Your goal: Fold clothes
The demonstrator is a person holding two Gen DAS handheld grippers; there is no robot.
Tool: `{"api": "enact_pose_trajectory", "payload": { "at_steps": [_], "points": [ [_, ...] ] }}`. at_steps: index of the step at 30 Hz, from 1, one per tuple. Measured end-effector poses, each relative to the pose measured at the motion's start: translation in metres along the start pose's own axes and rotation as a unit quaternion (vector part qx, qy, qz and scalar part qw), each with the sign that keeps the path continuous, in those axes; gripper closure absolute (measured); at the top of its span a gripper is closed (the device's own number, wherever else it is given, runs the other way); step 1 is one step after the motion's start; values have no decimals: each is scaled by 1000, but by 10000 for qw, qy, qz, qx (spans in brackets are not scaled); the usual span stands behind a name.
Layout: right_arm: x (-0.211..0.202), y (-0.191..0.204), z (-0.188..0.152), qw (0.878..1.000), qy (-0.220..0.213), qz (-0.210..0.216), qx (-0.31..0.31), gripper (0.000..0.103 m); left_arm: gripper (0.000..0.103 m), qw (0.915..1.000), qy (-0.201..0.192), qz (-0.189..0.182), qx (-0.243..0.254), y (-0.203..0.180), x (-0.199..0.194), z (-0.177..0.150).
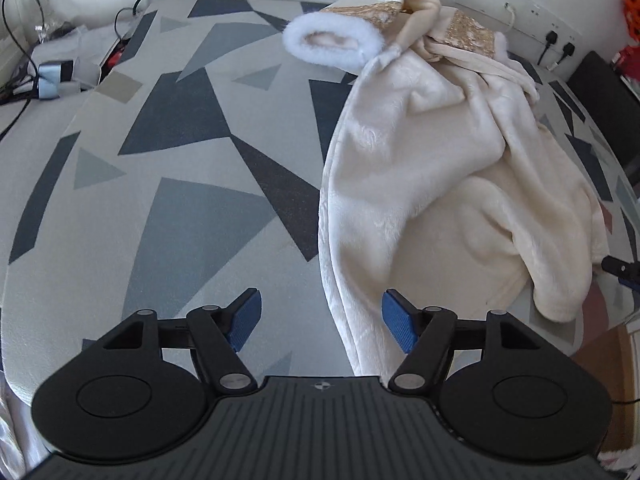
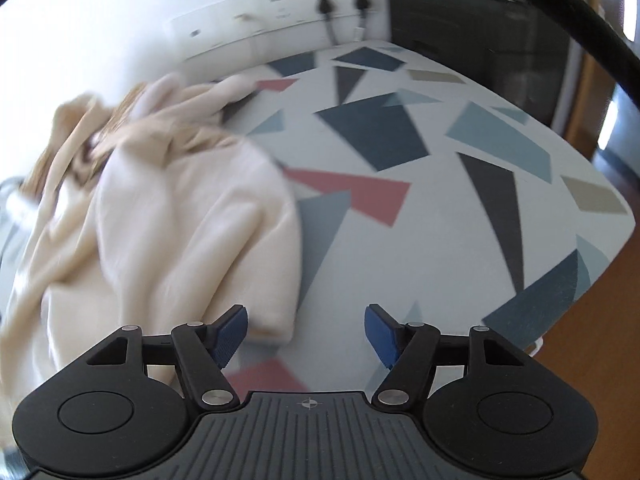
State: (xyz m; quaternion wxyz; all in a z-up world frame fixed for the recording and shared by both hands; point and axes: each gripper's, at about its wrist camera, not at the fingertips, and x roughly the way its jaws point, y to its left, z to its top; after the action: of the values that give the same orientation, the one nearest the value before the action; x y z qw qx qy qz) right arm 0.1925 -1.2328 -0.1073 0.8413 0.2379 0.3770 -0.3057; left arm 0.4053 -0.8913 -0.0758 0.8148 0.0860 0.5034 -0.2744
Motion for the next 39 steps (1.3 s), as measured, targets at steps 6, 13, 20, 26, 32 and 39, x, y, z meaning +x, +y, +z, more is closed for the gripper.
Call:
{"api": "enact_pose_trajectory", "payload": {
  "at_steps": [6, 13, 20, 26, 32, 39],
  "points": [
    [-3, 5, -16, 9991, -5, -139, -410, 40, 34, 9975, -38, -42, 707, -15, -9, -22],
    [10, -3, -7, 9992, -204, -274, -184, 40, 34, 9874, -140, 47, 1573, -32, -15, -36],
    [14, -7, 3, 9995, -222, -221, -26, 40, 34, 9730, -26, 346, 2281, -40, -6, -44],
    [16, -7, 4, 9994, -254, -233, 22, 40, 34, 9724, -236, 836, 2163, -39, 8, -36],
    [20, 1, 0, 9985, -396, -158, -349, 60, 28, 9645, -492, 1210, 2294, -50, 23, -31],
    [26, 11, 1, 9958, -584, -213, -670, 78, 75, 9672, -629, 1351, 2055, -43, 27, -20]
  ]
}}
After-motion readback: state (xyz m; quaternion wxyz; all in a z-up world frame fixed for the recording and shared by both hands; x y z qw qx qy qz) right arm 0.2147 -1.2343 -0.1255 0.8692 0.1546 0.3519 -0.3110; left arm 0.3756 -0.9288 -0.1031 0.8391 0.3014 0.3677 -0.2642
